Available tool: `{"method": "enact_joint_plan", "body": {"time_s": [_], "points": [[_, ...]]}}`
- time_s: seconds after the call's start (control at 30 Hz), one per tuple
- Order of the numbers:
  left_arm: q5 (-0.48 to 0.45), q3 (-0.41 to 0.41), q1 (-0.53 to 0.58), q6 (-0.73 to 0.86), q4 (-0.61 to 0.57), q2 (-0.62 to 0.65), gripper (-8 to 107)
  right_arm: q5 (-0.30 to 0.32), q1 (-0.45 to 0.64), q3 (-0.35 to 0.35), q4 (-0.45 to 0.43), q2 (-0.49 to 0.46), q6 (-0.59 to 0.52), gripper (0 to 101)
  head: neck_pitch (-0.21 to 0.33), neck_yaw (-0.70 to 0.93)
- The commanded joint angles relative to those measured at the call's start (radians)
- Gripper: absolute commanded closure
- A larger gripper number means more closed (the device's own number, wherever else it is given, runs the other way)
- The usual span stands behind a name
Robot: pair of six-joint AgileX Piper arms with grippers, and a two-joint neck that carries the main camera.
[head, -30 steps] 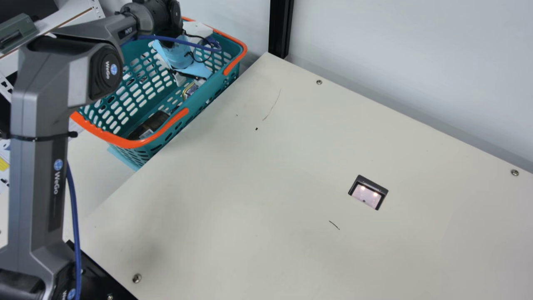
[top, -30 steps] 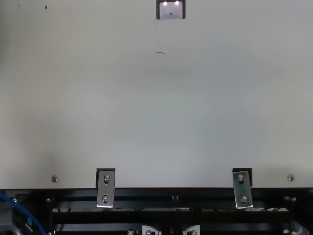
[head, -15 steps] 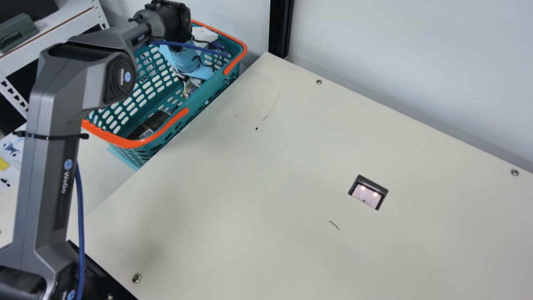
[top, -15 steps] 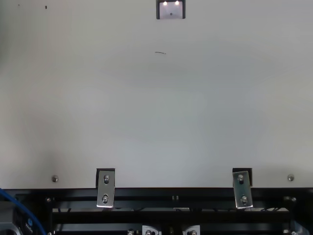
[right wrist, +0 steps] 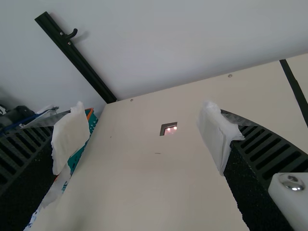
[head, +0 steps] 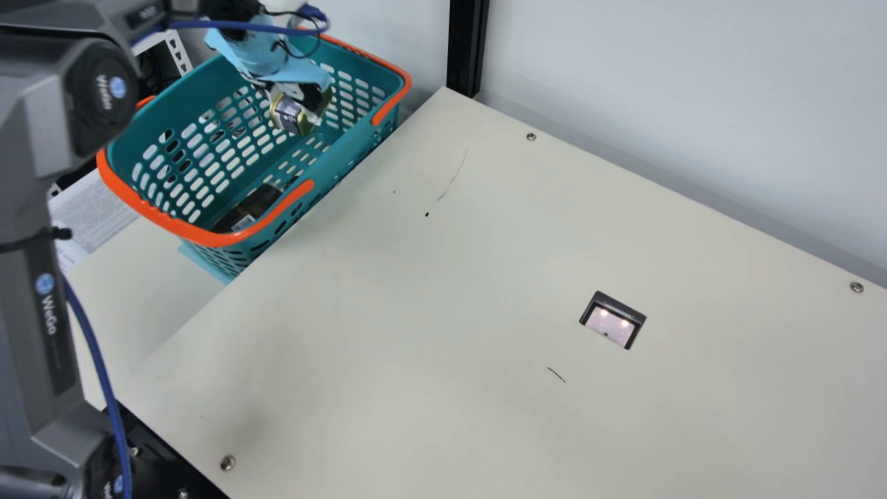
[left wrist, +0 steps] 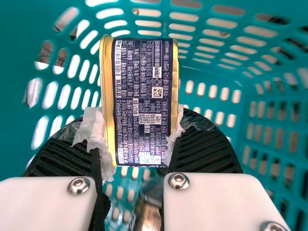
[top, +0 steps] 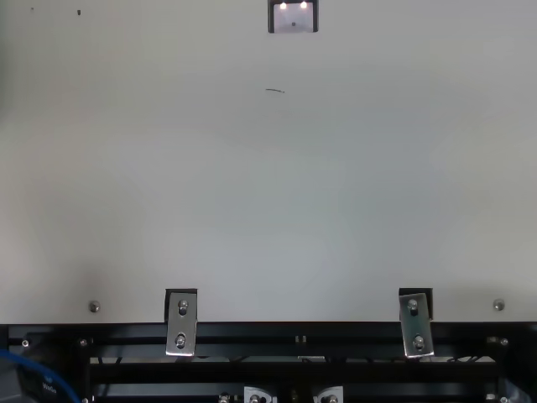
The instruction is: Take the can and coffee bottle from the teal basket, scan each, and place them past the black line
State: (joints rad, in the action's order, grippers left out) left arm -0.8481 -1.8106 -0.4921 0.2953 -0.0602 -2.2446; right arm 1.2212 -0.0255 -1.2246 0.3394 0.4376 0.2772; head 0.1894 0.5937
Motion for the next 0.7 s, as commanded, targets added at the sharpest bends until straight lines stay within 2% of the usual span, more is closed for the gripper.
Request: {"method": "enact_joint_plan", "body": {"time_s": [0.0, 0.27, 0.57, 0.67], "points": [[-0.004, 0.080, -0.014, 0.021, -0.063, 0.130, 89, 0.000, 0.000, 0.000, 0.000, 0.000, 0.000, 0, 0.023, 0.012], [-0.125, 0.196, -0.066, 0.061, -0.271, 0.374, 89, 0.000, 0.000, 0.000, 0.000, 0.000, 0.000, 0, 0.023, 0.012], [-0.372, 0.205, -0.147, 0.003, -0.444, 0.531, 89, 0.000, 0.000, 0.000, 0.000, 0.000, 0.000, 0, 0.023, 0.012], [-0.372, 0.301, -0.146, -0.002, -0.507, 0.569, 89, 0.000, 0.000, 0.000, 0.000, 0.000, 0.000, 0, 0.023, 0.012]]}}
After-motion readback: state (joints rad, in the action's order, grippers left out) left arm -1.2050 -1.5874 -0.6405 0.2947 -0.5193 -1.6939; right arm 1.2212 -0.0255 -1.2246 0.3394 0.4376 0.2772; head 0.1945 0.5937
